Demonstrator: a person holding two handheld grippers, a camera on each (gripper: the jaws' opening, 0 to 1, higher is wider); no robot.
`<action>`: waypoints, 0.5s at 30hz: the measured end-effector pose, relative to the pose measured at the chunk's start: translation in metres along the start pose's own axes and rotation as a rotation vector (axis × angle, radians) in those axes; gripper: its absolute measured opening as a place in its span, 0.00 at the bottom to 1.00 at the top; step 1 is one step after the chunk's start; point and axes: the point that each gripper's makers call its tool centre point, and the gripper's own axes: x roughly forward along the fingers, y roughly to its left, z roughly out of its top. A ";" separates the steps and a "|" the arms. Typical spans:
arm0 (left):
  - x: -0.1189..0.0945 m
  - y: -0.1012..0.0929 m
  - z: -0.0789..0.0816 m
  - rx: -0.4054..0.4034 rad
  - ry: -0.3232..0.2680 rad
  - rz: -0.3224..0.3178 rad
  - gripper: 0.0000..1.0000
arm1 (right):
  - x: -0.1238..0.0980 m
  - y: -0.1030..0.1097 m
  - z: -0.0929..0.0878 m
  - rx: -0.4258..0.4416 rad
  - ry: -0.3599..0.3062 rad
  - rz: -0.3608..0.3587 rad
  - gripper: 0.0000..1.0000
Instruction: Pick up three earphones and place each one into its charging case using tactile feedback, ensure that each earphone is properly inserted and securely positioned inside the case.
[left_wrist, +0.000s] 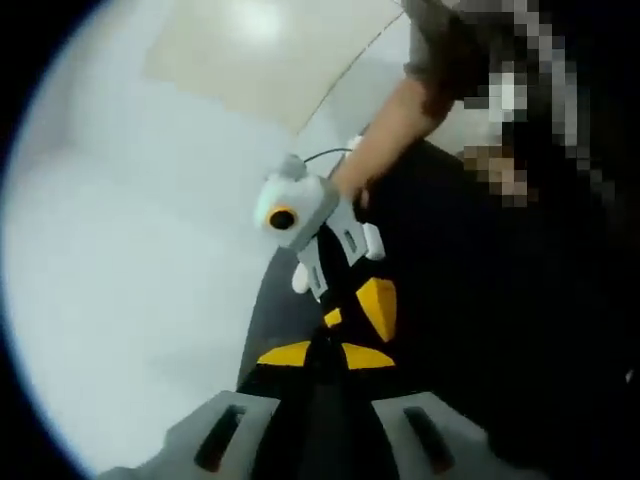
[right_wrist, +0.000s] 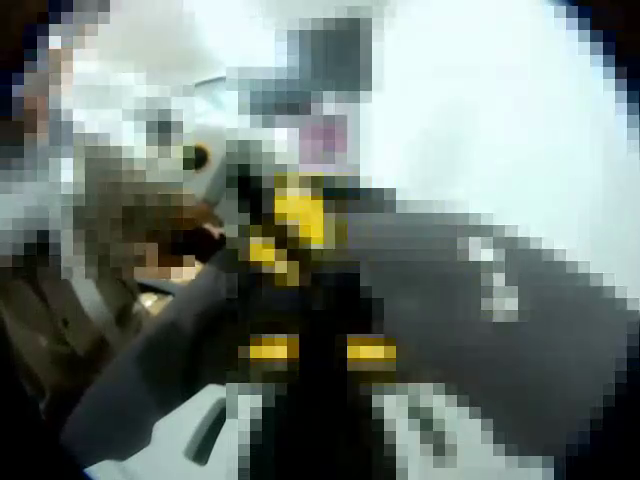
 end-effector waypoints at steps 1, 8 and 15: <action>0.000 0.000 0.000 -0.004 -0.001 0.000 0.08 | 0.000 0.000 0.000 0.001 -0.002 0.000 0.18; -0.006 0.010 0.001 -0.285 -0.079 -0.031 0.13 | -0.001 0.000 0.001 0.000 -0.002 -0.001 0.18; -0.001 0.005 -0.029 -0.665 -0.141 -0.180 0.26 | -0.001 0.000 0.001 -0.001 0.001 -0.004 0.18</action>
